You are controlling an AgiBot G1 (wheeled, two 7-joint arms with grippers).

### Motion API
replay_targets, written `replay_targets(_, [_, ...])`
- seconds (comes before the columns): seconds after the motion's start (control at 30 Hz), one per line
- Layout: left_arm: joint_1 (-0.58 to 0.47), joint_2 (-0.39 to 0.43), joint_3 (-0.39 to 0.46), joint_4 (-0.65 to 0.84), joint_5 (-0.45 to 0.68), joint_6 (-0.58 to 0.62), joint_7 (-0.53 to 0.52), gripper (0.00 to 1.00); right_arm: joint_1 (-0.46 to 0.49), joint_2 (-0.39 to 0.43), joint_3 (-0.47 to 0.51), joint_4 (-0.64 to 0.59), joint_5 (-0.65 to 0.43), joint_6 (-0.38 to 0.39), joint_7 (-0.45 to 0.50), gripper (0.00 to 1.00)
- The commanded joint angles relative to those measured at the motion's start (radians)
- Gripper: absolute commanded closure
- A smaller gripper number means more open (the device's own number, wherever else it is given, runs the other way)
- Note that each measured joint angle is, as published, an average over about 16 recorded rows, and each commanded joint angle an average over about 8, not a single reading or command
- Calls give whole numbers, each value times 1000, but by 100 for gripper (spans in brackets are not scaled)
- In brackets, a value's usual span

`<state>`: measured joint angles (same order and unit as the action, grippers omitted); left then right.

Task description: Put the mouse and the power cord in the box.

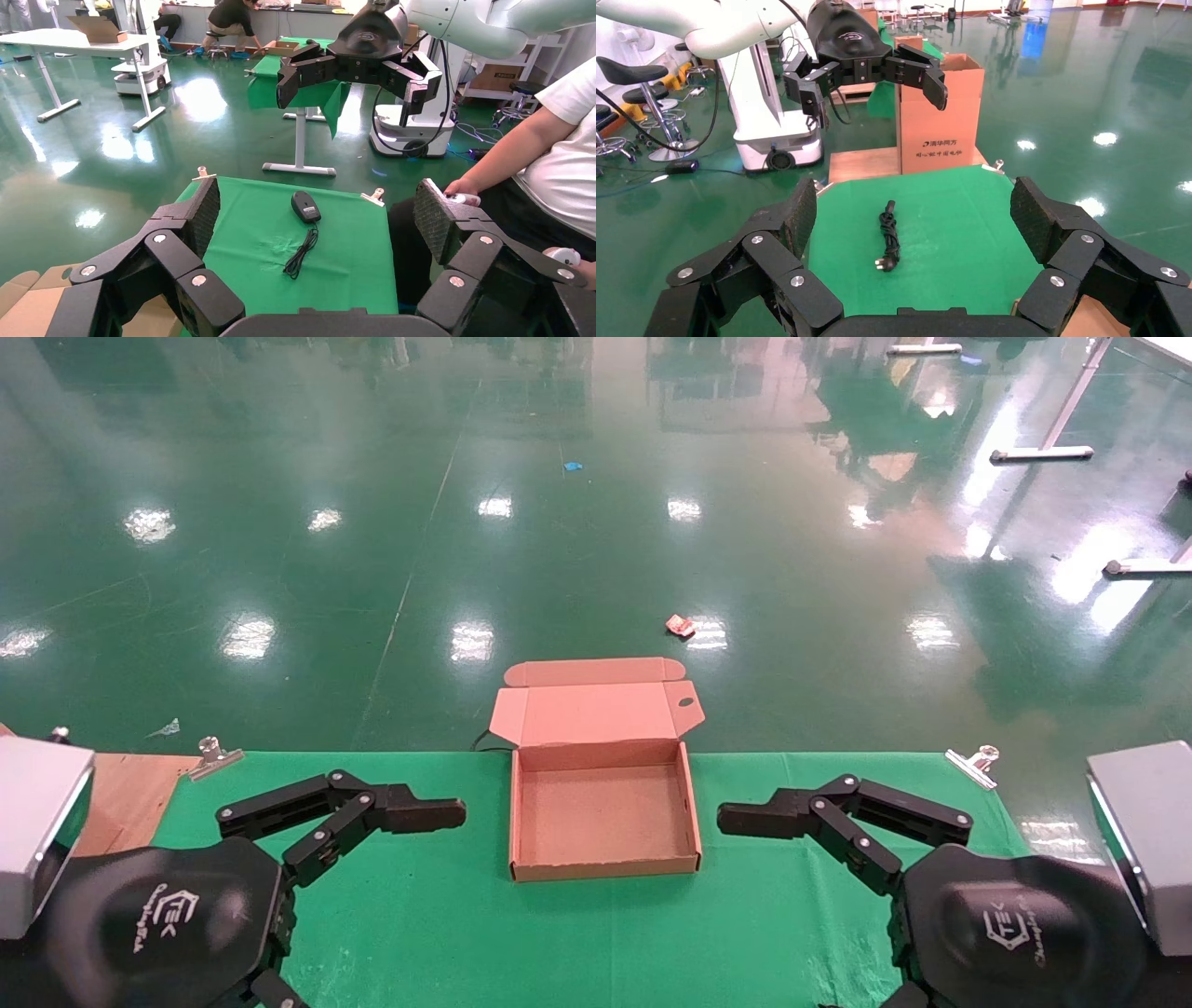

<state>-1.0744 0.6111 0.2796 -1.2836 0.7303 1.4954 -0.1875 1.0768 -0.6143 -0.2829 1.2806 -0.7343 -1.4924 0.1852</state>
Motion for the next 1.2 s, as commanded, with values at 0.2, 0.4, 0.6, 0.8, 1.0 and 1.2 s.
replay_targets(0.2, [0,0,0,0,0,0,0,0,0,0,0,0,0,0,0,0])
replay_targets(0.4, [0,0,0,0,0,0,0,0,0,0,0,0,0,0,0,0])
replay_targets(0.6, [0,0,0,0,0,0,0,0,0,0,0,0,0,0,0,0])
replay_targets(0.8, [0,0,0,0,0,0,0,0,0,0,0,0,0,0,0,0])
replay_targets(1.0, [-1,1,2,2,0,0,1,0,0,0,0,0,0,0,0,0])
replay_targets(1.2, [4,6,25,5,38,10,-2,0,5,-4,-18,-1,-50,-6,-25,0])
